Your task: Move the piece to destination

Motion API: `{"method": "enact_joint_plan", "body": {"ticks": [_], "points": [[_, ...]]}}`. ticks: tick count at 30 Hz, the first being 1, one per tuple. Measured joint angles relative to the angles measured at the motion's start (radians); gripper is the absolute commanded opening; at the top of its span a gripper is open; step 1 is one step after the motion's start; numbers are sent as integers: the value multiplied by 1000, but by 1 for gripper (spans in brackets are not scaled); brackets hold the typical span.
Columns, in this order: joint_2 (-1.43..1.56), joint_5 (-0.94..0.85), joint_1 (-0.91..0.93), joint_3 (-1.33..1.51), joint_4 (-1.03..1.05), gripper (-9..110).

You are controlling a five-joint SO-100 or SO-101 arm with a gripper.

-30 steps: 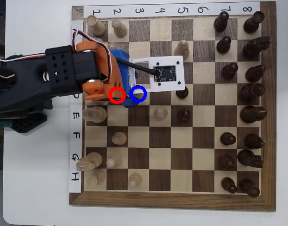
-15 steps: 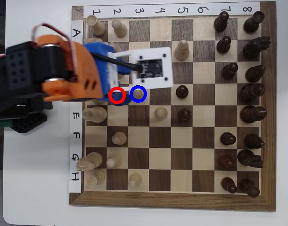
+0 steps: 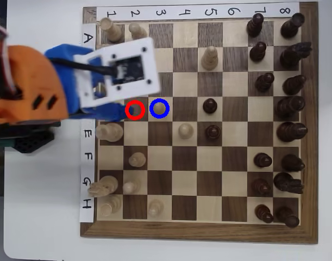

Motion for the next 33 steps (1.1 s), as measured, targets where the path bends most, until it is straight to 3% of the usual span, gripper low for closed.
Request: {"method": "enact_joint_plan", "body": {"ticks": [23, 33], "points": [[236, -598, 482, -77, -38, 6], [411, -785, 735, 71, -163, 3]]}}
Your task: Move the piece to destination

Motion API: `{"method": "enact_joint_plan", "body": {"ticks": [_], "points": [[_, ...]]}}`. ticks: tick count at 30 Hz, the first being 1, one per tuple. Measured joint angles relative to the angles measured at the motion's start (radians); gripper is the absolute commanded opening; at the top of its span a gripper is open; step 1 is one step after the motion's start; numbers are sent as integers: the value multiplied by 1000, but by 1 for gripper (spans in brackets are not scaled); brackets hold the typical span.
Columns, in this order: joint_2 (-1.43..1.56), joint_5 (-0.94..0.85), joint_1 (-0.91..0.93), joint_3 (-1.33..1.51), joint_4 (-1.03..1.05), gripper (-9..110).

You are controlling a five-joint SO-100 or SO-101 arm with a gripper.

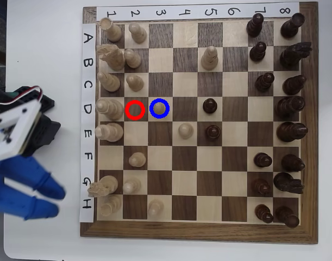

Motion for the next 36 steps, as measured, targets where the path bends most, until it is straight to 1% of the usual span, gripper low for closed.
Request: {"method": "enact_joint_plan", "body": {"ticks": [9, 17, 36], "points": [[198, -129, 202, 258, -135, 3], [331, -225, 356, 456, -206, 2], [606, -394, 609, 940, -233, 0]]}}
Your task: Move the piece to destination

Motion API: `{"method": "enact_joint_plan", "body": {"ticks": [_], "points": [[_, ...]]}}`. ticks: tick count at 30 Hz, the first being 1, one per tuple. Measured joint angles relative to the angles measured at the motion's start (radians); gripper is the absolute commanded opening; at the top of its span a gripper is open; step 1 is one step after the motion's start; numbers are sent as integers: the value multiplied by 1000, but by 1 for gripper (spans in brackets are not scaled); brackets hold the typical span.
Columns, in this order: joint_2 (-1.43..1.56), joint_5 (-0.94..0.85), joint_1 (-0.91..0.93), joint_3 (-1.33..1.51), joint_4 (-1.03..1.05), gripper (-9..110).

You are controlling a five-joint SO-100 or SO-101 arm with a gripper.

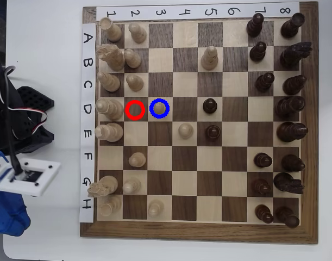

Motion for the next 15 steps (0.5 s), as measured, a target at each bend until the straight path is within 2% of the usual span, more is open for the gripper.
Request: {"method": "enact_joint_plan", "body": {"ticks": [15], "points": [[184, -92, 130, 336, -48, 0]]}}
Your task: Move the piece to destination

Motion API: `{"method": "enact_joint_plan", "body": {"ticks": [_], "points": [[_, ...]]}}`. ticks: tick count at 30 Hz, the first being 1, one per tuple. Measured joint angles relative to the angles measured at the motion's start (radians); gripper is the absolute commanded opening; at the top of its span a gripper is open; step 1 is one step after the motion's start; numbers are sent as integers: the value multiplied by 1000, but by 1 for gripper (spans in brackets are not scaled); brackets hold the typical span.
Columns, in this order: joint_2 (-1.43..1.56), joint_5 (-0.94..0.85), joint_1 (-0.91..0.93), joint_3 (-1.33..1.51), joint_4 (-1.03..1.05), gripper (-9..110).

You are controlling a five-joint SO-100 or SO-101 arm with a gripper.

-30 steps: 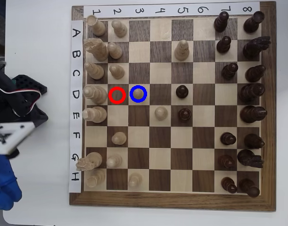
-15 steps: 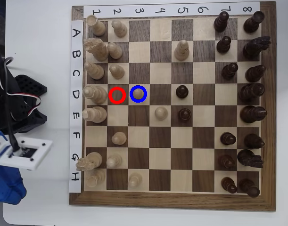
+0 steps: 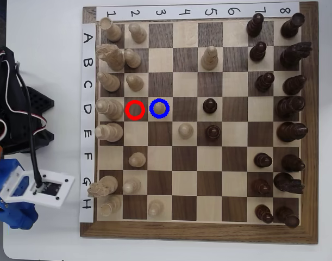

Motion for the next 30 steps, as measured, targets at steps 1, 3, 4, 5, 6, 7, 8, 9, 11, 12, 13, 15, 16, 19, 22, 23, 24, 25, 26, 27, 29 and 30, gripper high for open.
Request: {"method": "enact_joint_plan", "body": {"ticks": [1, 3, 4, 5, 6, 7, 8, 9, 11, 12, 13, 15, 16, 19, 22, 23, 24, 25, 26, 27, 29, 30], "points": [[8, -8, 9, 17, -3, 0], [18, -17, 25, 48, -9, 0], [21, -21, 32, 61, -11, 0], [25, -26, 38, 74, -12, 0], [25, -29, 46, 86, -14, 0], [25, -37, 54, 100, -17, 0], [25, -38, 60, 109, -20, 0], [25, -41, 66, 118, -21, 0], [25, -46, 78, 140, -28, 0], [25, -46, 84, 149, -31, 0], [25, -46, 92, 160, -34, 0], [25, -51, 104, 176, -38, 0], [25, -54, 112, 186, -38, 0], [25, -66, 132, 204, -38, 0], [25, -74, 152, 212, -38, 0], [26, -87, 161, 213, -38, 0], [26, -87, 170, 213, -38, 0], [26, -89, 179, 221, -38, 0], [26, -103, 187, 227, -38, 0], [26, -104, 196, 227, -38, 0], [26, -109, 212, 239, -38, 0], [26, -114, 218, 241, -38, 0]]}}
